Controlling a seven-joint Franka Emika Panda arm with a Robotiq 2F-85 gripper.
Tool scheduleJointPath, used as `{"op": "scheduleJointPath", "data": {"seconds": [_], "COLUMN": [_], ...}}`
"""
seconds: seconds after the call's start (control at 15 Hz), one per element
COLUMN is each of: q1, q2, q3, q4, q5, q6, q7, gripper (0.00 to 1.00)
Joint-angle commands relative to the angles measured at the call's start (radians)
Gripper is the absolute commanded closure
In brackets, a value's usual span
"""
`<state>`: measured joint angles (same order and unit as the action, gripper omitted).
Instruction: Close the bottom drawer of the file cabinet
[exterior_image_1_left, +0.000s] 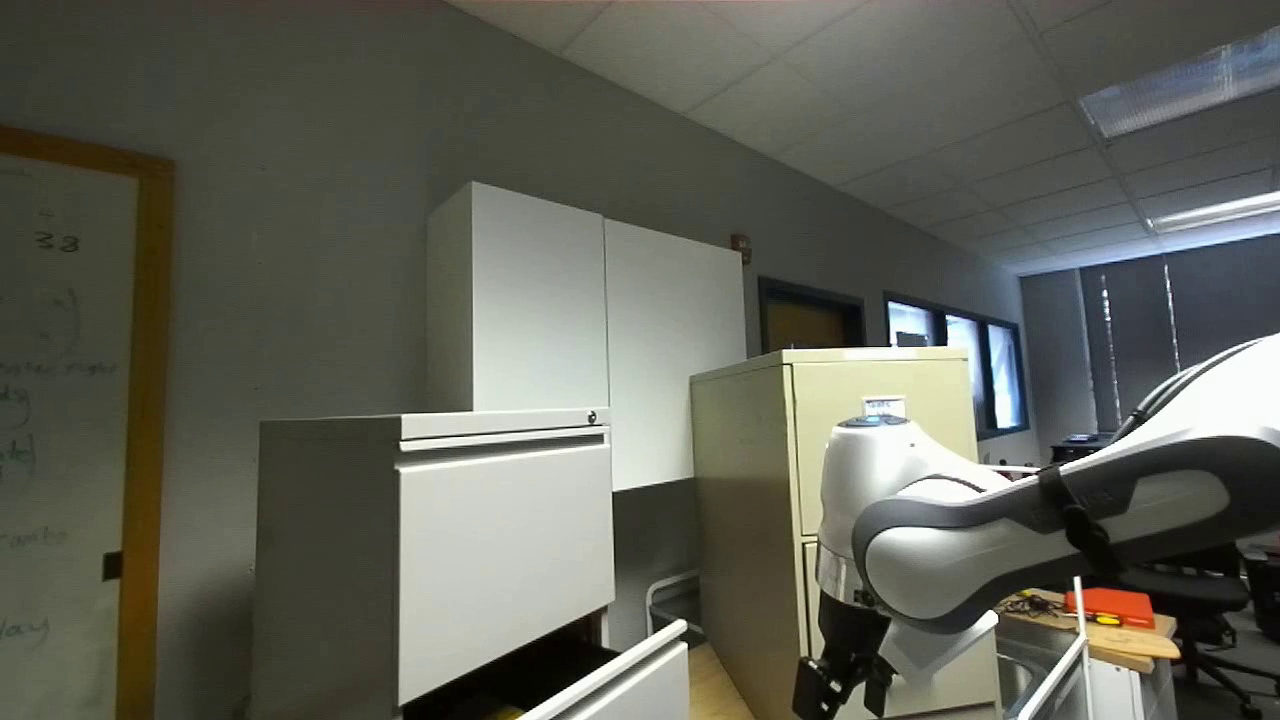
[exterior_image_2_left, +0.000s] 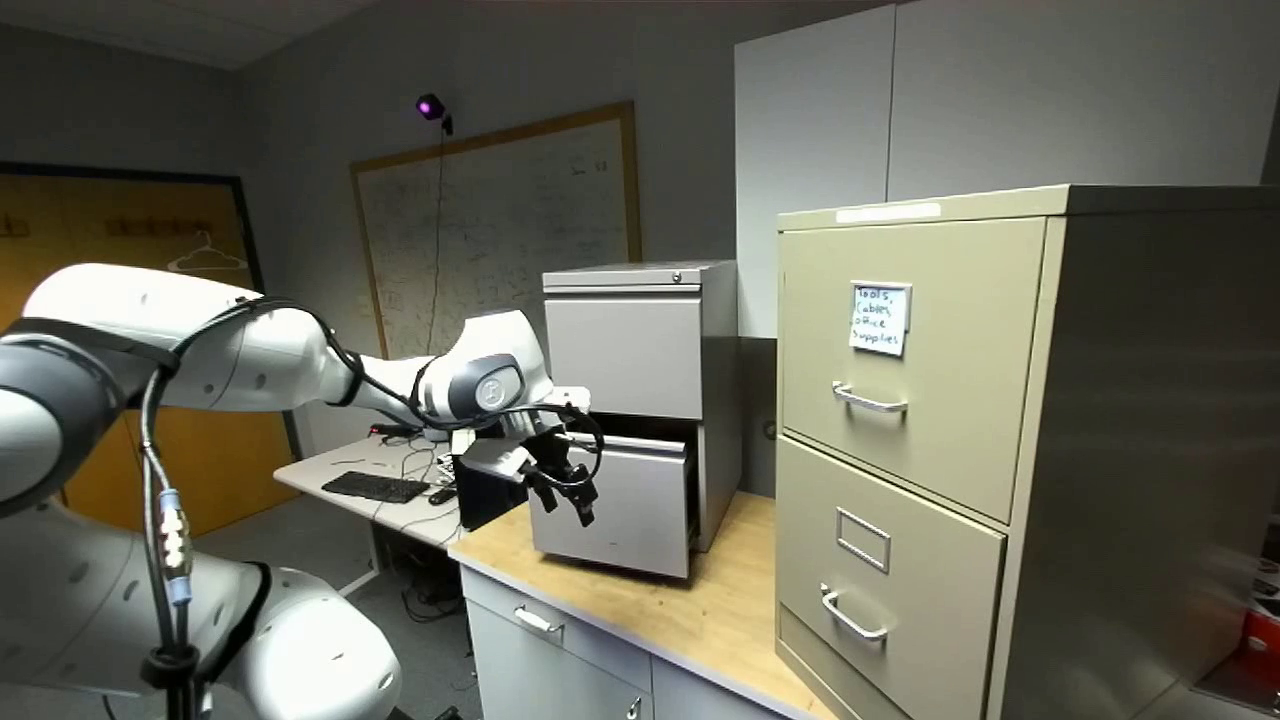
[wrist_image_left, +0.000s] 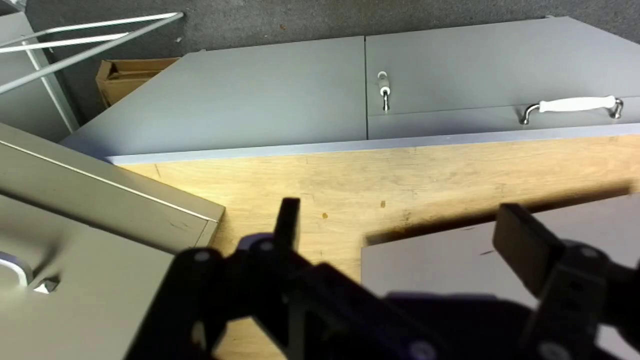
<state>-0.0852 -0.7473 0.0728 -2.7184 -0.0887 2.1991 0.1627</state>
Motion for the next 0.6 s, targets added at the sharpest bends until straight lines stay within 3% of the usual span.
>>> {"op": "scheduleJointPath", "data": {"seconds": [0.0, 0.27, 0.47, 0.53], "q1": [-0.002, -0.013, -0.030, -0.039], "q2": [0.006, 0.047, 0.128, 0.164], "q3": [-0.001, 0.026, 0.048, 0.054], "q4": [0.005, 0.019, 0.041, 0.051], "q5": [-0.011, -0.027, -0.028, -0.027], "q6": [0.000, 0.035, 0.136, 0.178], "q7": [0.007, 0.043, 0.099, 0.123], "gripper": [0.00, 0.00, 0.00, 0.06]}}
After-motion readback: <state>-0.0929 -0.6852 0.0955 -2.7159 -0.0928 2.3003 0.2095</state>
